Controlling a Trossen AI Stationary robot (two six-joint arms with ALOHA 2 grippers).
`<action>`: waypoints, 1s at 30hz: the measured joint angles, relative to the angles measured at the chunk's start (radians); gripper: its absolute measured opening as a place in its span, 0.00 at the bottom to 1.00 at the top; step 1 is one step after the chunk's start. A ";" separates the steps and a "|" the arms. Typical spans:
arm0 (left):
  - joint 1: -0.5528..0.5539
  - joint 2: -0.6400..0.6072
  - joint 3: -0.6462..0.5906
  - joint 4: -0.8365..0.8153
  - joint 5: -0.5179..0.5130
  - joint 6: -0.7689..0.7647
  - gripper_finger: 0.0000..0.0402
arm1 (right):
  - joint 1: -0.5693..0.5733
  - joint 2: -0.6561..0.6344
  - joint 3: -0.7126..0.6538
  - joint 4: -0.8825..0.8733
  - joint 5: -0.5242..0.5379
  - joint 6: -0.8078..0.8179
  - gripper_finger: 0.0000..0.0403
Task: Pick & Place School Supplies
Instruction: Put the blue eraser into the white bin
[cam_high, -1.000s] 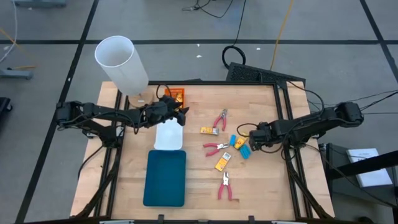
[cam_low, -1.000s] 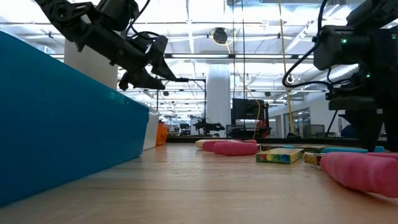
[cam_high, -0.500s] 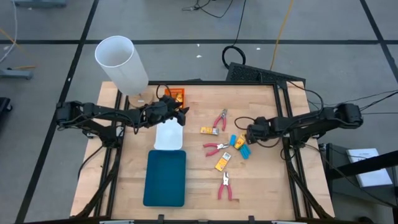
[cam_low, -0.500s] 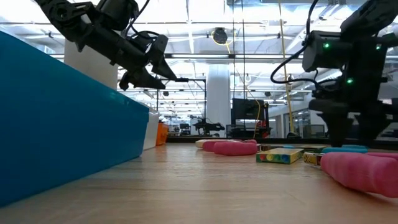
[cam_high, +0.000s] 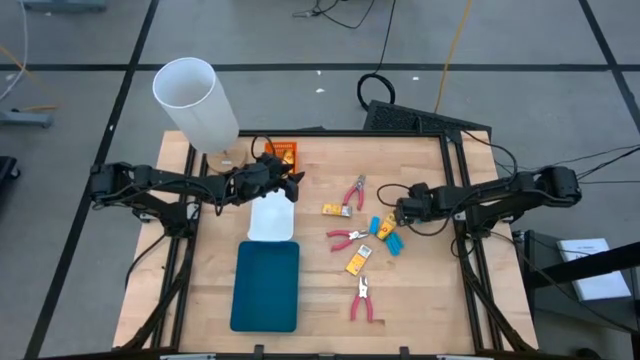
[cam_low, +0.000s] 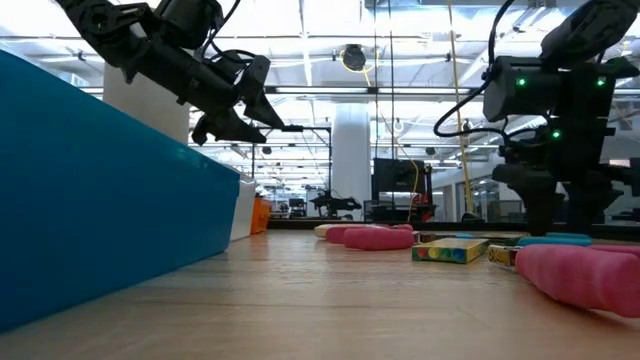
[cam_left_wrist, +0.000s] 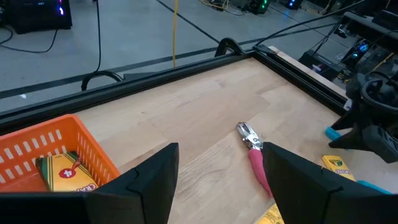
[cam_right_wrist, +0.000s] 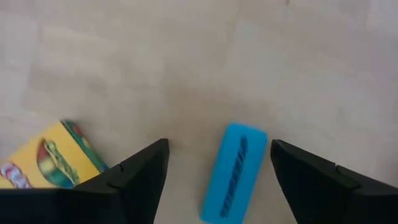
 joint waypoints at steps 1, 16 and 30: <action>0.000 0.000 0.000 0.000 0.000 0.000 0.59 | 0.000 0.000 0.000 -0.022 -0.018 0.007 0.66; 0.000 0.000 0.000 -0.001 0.000 0.000 0.59 | 0.002 0.001 -0.001 -0.044 -0.074 0.010 0.55; 0.000 0.000 0.000 -0.001 0.000 0.000 0.59 | 0.002 0.001 -0.002 -0.015 -0.098 -0.017 0.34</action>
